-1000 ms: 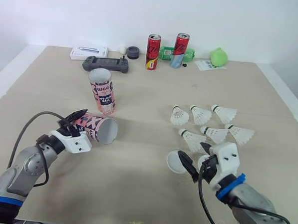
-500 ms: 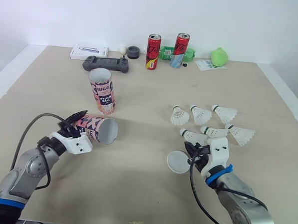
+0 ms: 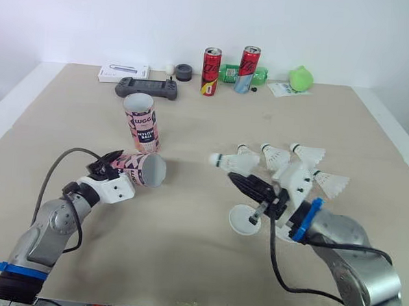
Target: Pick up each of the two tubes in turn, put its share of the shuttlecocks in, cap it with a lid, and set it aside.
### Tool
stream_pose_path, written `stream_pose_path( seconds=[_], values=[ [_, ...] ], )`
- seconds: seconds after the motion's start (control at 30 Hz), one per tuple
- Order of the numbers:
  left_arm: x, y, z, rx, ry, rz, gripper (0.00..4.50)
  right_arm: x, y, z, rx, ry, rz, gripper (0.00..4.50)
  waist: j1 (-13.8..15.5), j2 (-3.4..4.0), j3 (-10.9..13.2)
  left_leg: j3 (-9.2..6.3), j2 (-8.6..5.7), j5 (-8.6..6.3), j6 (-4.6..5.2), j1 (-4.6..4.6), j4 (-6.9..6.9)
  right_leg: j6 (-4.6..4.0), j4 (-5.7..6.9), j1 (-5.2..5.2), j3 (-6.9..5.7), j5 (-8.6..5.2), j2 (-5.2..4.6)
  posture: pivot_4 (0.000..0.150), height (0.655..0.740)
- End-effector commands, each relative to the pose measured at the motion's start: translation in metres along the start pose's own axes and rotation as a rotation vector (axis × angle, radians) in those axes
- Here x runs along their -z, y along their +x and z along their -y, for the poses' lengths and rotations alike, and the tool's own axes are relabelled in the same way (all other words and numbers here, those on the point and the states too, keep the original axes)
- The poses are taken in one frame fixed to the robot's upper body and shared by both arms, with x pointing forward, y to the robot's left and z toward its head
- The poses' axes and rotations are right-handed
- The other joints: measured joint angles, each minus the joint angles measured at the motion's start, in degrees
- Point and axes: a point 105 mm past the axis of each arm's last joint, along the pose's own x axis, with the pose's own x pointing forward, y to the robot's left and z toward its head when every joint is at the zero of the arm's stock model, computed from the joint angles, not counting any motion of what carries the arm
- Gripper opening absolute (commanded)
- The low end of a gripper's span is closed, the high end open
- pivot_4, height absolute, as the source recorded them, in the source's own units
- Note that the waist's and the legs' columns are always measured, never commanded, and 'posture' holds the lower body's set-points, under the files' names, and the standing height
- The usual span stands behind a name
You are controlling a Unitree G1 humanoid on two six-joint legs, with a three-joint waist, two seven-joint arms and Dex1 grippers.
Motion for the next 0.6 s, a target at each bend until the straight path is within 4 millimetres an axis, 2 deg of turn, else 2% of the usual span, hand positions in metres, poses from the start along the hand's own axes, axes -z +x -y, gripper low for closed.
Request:
stream_pose_path(
  seconds=[0.03, 0.23, 0.37, 0.47, 0.53, 0.57, 0.6],
  values=[
    [-0.007, 0.004, 0.006, 0.034, -0.011, 0.008, 3.18, -0.003, 0.016, -0.004, -0.066, -0.063, 0.023, 0.02, 0.02, 0.01, 0.00, 0.00, 0.00, 0.04, 0.06, 0.00, 0.00, 0.01, 0.00, -0.01, 0.00, 0.04, 0.00, 0.150, 0.7400],
    [-0.013, 0.005, 0.016, 0.063, -0.043, -0.009, 3.18, 0.002, 0.067, -0.012, -0.152, -0.152, 0.046, 0.02, -0.01, 0.05, -0.01, 0.01, -0.04, 0.18, 0.15, -0.01, 0.01, -0.02, 0.00, -0.02, 0.00, 0.22, -0.03, 0.150, 0.7400],
    [-0.016, 0.003, 0.021, 0.069, -0.053, -0.017, 3.18, 0.002, 0.087, -0.025, -0.214, -0.184, 0.072, 0.02, 0.05, 0.07, -0.03, -0.02, -0.05, 0.19, 0.16, -0.04, 0.00, -0.27, 0.01, -0.02, -0.01, 0.37, -0.03, 0.150, 0.7400],
    [-0.019, 0.002, 0.023, 0.067, -0.063, -0.017, 3.18, -0.005, 0.093, -0.034, -0.254, -0.189, 0.105, 0.02, 0.01, 0.08, -0.02, -0.02, -0.08, 0.19, 0.15, -0.04, 0.00, -0.31, 0.01, -0.02, 0.00, 0.39, -0.07, 0.150, 0.7400],
    [-0.021, 0.002, 0.023, 0.065, -0.072, -0.015, 3.18, -0.009, 0.091, -0.037, -0.276, -0.170, 0.118, 0.66, 0.03, 0.09, -0.03, -0.03, -0.07, 0.19, 0.16, -0.03, 0.00, -0.31, 0.01, -0.02, -0.01, 0.39, -0.07, 0.150, 0.7400],
    [-0.022, 0.002, 0.023, 0.064, -0.081, -0.010, 3.18, -0.011, 0.087, -0.038, -0.283, -0.155, 0.124, 0.83, 0.05, 0.09, -0.03, -0.03, -0.07, 0.19, 0.16, -0.04, 0.00, -0.31, 0.02, -0.02, -0.01, 0.39, -0.06, 0.150, 0.7400],
    [-0.023, 0.001, 0.024, 0.064, -0.092, -0.006, 3.18, -0.013, 0.083, -0.037, -0.281, -0.138, 0.131, 1.26, 0.05, 0.09, -0.03, -0.03, -0.07, 0.19, 0.16, -0.04, 0.00, -0.31, 0.02, -0.02, -0.01, 0.39, -0.07, 0.150, 0.7400]
  ],
)
